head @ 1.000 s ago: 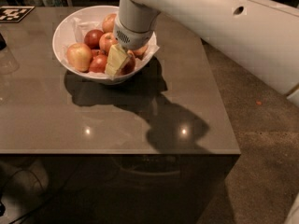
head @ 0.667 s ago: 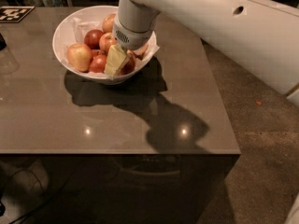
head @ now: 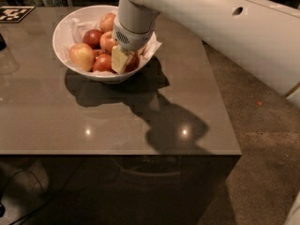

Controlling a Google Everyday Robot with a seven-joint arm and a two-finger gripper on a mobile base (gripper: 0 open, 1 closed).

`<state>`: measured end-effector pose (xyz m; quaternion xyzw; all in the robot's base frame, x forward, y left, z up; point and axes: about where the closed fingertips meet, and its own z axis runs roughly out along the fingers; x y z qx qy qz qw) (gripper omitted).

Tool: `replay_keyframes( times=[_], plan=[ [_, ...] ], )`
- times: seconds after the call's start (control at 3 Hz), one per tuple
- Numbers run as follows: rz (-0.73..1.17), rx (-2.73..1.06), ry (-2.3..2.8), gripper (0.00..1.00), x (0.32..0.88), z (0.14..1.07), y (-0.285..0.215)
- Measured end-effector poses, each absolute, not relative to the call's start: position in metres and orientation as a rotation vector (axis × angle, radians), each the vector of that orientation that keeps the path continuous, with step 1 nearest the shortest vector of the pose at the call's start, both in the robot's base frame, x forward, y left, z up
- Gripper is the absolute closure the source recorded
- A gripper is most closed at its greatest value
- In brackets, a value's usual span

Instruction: Pick apple from white bowl

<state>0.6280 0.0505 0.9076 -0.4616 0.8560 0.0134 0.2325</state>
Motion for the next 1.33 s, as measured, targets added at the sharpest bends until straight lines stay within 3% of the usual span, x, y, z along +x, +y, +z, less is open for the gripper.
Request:
replay_keyframes(
  times=[0.33, 1.33],
  plan=[
    [0.011, -1.294, 2.298, 1.0, 0.626, 0.924, 0.052],
    [0.038, -1.501, 2.089, 1.0, 0.599, 1.033, 0.051]
  ],
)
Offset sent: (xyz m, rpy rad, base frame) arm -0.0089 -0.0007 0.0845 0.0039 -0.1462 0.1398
